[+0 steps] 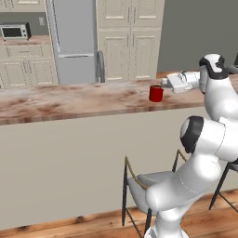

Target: Pick up the marshmallow and place it in the cup of hot chocolate on the dining counter.

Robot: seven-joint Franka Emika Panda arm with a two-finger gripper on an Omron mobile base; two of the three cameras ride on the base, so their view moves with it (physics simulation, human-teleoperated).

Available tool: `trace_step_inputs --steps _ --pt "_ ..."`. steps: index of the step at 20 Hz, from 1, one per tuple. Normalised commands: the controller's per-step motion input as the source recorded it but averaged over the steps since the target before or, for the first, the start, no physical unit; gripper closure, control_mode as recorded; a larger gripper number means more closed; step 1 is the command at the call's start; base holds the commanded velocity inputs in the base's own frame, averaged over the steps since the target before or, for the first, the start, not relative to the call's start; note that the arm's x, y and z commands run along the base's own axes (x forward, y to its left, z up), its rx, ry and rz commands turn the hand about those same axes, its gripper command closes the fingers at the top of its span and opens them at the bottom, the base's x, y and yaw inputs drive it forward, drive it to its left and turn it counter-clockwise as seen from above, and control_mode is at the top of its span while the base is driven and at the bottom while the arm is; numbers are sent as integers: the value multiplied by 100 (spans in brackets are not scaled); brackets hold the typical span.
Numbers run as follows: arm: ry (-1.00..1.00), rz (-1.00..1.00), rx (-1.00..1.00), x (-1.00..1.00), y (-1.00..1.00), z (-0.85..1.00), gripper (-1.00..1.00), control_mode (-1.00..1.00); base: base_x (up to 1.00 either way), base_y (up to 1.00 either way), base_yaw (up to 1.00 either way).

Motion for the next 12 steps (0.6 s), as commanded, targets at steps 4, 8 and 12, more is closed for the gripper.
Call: trace_step_inputs --steps 4,8,12 --pt "0 1 0 8 -10 0 100 -100 0 0 0" --pt "0 1 0 11 -3 0 100 -100 0 0 0" --pt "0 0 0 19 0 0 100 -100 0 0 0"
